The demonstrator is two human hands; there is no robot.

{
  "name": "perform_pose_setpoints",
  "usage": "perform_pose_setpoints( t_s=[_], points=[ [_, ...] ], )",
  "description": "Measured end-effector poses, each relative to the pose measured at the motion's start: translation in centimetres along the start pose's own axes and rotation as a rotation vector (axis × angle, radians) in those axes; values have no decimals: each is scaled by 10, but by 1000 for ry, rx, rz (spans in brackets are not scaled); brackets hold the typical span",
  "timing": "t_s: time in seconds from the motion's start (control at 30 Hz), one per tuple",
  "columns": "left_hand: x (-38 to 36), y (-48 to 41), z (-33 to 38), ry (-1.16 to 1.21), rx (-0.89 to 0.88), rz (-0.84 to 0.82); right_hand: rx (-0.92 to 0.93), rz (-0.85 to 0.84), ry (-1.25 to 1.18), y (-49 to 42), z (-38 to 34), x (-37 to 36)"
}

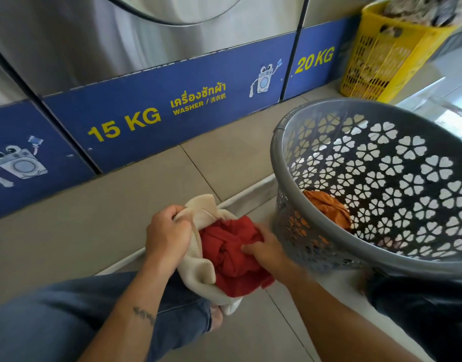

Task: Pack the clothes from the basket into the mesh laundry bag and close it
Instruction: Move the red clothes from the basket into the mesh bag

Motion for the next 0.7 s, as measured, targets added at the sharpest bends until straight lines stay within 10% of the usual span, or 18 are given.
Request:
perform_pose_setpoints(
  t_s=[0.23,0.47,0.7],
  points=[
    [-12,1,-1,11,-4,-85,246,177,183,35,-55,1],
    [-9,0,-4,184,3,-118,871,52,669,52,-91,-85],
    [6,-8,-2,125,-72,16,706,-70,823,-16,-69,-82]
  ],
)
Point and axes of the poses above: each hand's wrist, its own y-axis away from the middle knuckle, its own x-axis out of the back of the hand, z = x × y, the point moved 9 cm from there along -y, towards the middle knuckle, and after that the axes turned 12 degrees about y, right-handed, at the moved point
